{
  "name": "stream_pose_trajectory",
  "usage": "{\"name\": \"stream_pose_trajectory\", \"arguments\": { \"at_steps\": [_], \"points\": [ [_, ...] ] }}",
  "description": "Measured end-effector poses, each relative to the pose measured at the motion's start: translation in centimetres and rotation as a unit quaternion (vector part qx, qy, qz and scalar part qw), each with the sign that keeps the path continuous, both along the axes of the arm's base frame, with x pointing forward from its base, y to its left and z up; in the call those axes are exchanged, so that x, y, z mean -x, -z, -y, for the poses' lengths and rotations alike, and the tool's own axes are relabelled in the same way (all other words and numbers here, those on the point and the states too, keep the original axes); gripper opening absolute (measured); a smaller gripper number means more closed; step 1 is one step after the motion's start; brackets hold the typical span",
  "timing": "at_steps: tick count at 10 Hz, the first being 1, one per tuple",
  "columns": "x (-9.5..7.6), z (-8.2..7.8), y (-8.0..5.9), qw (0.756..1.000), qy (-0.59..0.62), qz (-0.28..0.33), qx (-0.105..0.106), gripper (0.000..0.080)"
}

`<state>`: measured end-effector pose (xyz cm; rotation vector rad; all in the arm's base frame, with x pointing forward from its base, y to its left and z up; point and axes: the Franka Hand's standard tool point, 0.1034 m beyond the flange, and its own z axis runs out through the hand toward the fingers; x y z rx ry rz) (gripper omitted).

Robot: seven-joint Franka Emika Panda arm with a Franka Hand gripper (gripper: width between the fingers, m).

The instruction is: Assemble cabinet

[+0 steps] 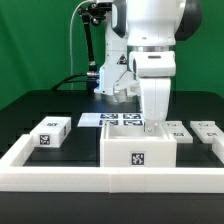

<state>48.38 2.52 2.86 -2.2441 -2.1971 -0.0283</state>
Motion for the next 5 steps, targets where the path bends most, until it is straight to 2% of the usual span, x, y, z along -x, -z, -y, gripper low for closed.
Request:
{"name": "stream_pose_trajectory", "arguments": {
  "at_steps": [1,2,3,4,5],
  "points": [
    [0.0,0.0,0.0,1.000,0.001,0.000,0.000,0.0035],
    [-0.5,-1.7,0.0,1.000,0.016,0.014,-0.006,0.0035],
    [-1.7,-4.2,0.0,0.999,0.028,0.020,-0.010,0.0035],
    [-2.0,-5.0,0.0,0.999,0.024,0.021,-0.011,0.0035],
    [-2.4,-6.6,-0.1,0.999,0.033,0.013,-0.009,0.0035]
  ]
}}
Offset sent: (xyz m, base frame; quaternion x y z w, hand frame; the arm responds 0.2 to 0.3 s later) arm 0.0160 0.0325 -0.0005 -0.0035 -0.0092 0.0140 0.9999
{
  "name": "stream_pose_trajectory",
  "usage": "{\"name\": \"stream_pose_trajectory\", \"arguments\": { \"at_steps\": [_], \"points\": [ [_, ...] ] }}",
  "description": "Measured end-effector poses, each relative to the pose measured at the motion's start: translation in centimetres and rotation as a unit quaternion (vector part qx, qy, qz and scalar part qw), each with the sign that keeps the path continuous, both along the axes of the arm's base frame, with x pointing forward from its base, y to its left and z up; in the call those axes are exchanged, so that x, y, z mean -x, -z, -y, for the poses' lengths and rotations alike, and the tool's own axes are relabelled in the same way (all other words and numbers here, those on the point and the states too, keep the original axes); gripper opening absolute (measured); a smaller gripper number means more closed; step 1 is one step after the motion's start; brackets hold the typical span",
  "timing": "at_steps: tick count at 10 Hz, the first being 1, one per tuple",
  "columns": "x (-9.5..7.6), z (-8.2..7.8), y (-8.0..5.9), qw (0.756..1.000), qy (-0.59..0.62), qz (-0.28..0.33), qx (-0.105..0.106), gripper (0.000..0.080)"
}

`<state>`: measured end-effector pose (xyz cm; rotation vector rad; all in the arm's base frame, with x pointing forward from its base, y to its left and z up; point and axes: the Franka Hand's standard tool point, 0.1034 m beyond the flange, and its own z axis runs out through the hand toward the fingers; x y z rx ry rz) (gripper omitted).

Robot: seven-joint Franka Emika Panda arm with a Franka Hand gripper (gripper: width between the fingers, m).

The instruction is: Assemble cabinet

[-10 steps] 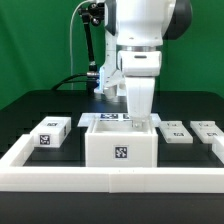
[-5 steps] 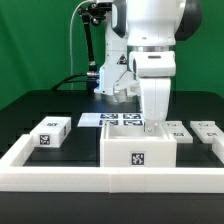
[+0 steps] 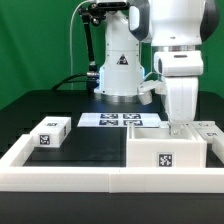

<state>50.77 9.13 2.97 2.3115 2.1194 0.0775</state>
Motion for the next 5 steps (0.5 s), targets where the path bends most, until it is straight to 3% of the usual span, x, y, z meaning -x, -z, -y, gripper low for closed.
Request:
{"name": "stream_pose_trajectory", "arguments": {
  "at_steps": [2,5],
  "points": [
    [-0.63,-1.06,-0.04,1.000,-0.009,-0.001,0.001,0.0035],
    [-0.58,-0.98,0.07,1.000,-0.009,-0.002,0.001,0.0035]
  ]
}}
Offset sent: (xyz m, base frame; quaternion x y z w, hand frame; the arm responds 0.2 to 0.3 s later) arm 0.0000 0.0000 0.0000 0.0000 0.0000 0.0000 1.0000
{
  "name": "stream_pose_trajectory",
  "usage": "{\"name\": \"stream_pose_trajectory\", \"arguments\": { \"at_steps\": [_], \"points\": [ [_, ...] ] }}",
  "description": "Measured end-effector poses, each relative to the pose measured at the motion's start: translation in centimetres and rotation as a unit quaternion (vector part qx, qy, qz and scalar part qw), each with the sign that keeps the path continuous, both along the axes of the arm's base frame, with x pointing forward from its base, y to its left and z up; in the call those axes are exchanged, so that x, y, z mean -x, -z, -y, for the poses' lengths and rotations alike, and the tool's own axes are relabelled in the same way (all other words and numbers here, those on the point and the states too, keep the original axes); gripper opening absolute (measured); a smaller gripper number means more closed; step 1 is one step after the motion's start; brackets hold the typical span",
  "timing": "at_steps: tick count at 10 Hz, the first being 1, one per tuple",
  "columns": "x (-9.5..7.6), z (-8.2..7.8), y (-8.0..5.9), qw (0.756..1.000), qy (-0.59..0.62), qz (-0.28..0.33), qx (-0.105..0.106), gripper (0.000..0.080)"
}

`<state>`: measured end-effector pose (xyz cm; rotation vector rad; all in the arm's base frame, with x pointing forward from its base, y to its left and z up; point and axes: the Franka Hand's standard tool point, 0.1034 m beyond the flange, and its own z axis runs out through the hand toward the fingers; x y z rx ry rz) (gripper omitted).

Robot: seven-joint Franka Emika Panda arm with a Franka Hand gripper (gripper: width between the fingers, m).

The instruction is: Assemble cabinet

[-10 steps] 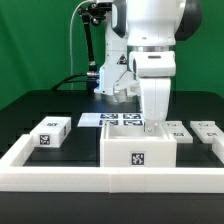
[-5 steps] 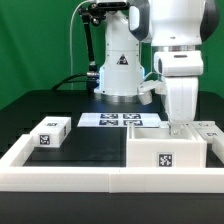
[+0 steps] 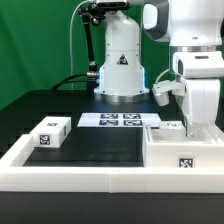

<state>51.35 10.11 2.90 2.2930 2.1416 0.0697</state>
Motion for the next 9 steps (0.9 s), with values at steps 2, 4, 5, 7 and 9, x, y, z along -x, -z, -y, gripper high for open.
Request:
{"name": "stream_pose_trajectory", "arguments": {
  "at_steps": [2,4,5,7,9],
  "points": [
    [-0.1,-0.1,0.0,1.000,-0.002,-0.001,0.000,0.0035],
    [-0.3,-0.7,0.0,1.000,-0.012,-0.011,0.004,0.0035],
    [-0.3,-0.9,0.0,1.000,-0.015,-0.018,0.005,0.0035],
    [-0.4,-1.3,0.0,0.999,-0.018,-0.027,0.007,0.0035],
    [-0.4,-1.8,0.0,0.999,-0.020,-0.027,0.006,0.0035]
  ]
}}
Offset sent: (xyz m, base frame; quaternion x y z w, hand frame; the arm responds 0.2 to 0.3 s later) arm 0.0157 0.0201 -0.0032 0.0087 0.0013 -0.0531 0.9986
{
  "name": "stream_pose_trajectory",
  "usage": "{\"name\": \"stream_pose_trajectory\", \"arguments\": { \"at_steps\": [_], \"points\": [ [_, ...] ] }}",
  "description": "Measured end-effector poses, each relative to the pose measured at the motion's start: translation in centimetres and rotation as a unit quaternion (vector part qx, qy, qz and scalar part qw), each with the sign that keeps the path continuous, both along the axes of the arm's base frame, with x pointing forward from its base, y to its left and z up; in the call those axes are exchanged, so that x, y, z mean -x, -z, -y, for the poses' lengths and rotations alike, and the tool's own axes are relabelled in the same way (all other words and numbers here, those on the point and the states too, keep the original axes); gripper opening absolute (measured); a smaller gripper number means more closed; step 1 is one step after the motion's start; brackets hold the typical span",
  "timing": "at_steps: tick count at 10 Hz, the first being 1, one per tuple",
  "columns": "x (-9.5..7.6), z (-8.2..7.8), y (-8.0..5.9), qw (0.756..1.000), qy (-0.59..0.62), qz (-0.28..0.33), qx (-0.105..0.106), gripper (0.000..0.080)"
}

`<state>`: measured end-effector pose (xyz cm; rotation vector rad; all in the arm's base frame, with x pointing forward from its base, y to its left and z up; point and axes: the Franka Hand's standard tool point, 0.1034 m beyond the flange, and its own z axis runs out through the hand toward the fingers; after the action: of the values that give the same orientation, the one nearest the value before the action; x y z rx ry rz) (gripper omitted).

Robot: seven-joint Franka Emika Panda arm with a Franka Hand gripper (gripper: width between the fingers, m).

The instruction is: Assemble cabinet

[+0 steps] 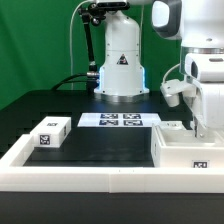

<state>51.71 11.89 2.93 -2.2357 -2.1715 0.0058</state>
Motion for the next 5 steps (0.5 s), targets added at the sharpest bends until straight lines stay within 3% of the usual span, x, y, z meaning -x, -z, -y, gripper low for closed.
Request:
{"name": "stream_pose_trajectory", "arguments": {
  "at_steps": [2,4,5],
  "points": [
    [0.01,0.07,0.02,1.000,0.000,0.000,0.000,0.0035],
    [0.01,0.15,0.03,1.000,0.001,0.000,0.000,0.0348],
    [0.01,0.17,0.04,1.000,0.001,0.000,0.000,0.0550]
  ]
}}
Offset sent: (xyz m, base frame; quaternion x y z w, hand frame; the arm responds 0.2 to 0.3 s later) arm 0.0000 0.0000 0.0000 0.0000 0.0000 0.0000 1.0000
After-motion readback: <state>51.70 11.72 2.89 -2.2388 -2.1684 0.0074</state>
